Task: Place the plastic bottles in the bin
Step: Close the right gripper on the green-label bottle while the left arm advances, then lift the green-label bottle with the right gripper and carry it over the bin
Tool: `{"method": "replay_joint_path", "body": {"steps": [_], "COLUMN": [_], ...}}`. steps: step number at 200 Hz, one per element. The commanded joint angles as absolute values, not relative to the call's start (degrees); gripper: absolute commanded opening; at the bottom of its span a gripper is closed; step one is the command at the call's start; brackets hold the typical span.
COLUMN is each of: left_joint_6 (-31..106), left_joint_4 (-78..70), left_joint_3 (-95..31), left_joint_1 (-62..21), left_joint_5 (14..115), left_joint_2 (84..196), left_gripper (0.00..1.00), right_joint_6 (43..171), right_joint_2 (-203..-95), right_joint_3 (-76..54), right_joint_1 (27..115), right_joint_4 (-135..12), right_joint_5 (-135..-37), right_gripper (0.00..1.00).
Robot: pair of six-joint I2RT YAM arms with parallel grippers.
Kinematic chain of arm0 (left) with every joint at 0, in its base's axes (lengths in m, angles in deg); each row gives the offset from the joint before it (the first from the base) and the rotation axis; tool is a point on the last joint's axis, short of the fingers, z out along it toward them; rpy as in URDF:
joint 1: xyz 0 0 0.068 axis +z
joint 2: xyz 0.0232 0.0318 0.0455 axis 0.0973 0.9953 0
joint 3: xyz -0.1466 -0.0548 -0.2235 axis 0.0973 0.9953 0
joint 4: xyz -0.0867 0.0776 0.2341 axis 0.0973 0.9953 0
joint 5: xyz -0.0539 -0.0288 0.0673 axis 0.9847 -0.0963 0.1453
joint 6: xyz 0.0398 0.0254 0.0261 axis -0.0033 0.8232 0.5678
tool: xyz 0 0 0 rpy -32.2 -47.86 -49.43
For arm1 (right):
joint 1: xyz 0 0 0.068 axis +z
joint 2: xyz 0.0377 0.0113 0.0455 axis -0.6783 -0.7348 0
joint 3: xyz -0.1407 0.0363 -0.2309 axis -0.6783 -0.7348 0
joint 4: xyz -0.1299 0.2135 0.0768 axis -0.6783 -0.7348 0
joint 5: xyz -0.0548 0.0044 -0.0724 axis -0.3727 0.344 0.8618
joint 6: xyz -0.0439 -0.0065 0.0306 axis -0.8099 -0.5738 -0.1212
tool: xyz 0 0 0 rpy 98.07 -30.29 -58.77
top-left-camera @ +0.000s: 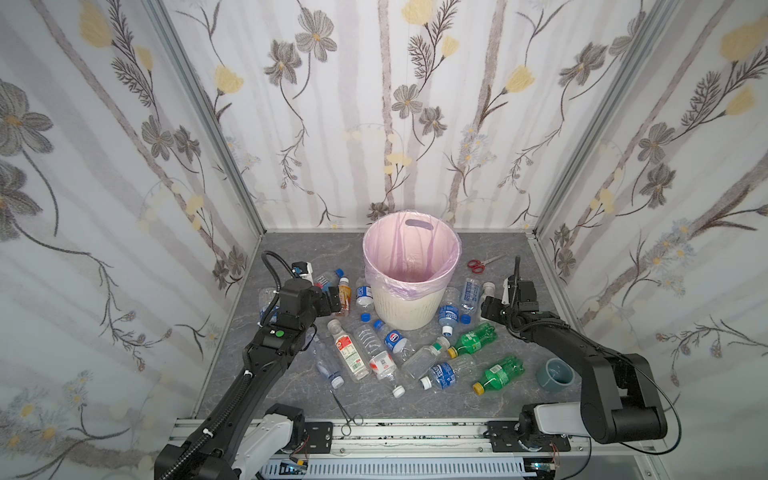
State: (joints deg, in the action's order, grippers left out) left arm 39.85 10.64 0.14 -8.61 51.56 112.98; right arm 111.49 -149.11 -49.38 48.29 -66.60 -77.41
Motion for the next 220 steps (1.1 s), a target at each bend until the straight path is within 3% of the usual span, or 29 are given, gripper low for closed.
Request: {"method": "replay_joint_path", "body": {"steps": [1, 34, 220], "left_joint_6": [38.81, 38.77, 38.27], "left_joint_4": [10.11, 10.11, 10.03], "left_joint_3": [0.32, 0.44, 0.97], "left_joint_1": [-8.65, -8.6, -8.58], "left_joint_5": [51.37, 51.13, 49.44], "left_joint_2": [113.02, 112.95, 112.94], "left_gripper": [1.0, 1.0, 1.0], "right_joint_6": [112.46, 113.46, 115.57], "right_joint_2": [-150.38, -153.33, -159.04], "right_joint_3": [-48.34, -46.54, -44.71], "right_joint_1": [48.75, 48.86, 50.27], "right_joint_4": [-63.99, -64.98, -65.58], "right_joint_5": [-77.43, -75.45, -68.97], "right_gripper": [0.78, 0.72, 0.62]}}
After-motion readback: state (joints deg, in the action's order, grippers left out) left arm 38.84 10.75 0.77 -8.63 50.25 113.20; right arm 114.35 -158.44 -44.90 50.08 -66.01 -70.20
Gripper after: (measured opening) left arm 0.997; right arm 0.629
